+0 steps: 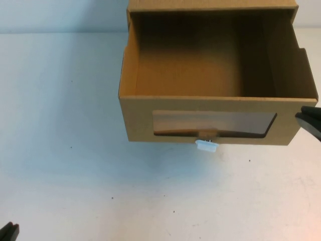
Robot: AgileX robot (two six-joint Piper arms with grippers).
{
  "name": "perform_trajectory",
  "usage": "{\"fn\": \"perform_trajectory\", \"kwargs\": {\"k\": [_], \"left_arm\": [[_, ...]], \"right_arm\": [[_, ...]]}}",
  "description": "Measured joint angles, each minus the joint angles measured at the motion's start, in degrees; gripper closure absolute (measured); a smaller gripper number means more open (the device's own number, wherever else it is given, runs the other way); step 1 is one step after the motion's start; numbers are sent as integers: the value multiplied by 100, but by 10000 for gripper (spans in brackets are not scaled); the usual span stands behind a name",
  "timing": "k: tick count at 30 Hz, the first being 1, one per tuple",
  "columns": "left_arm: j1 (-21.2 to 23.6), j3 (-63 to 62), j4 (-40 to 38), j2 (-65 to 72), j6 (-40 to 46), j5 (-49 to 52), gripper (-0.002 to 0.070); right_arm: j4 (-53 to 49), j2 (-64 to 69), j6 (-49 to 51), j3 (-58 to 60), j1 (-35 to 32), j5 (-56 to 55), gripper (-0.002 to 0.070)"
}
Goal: Open the shoe box
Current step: 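Pull the top drawer of the cardboard box fully open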
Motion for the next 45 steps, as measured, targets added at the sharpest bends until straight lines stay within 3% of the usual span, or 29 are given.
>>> {"fn": "perform_trajectory", "kwargs": {"k": [22,25,29,34,37,40,45], "left_arm": [[0,3,0,-13,0,79,680],[0,3,0,-13,0,89,680],[0,3,0,-13,0,89,680],[0,3,0,-13,0,89,680],[0,3,0,-13,0,89,680],[0,3,0,-13,0,89,680],[0,3,0,-13,0,89,680]], "right_arm": [[-11,0,0,0,0,0,689],[-1,-66,0,0,-264,-222,690],[510,-431,257,0,-1581,-1055,689],[2893,-1223,421,0,-3995,-1729,689],[4006,-1726,-416,0,-5088,-1606,690],[4780,-1942,-1418,0,-5720,-1324,689],[5513,-1940,-2602,0,-6089,-699,690]]}}
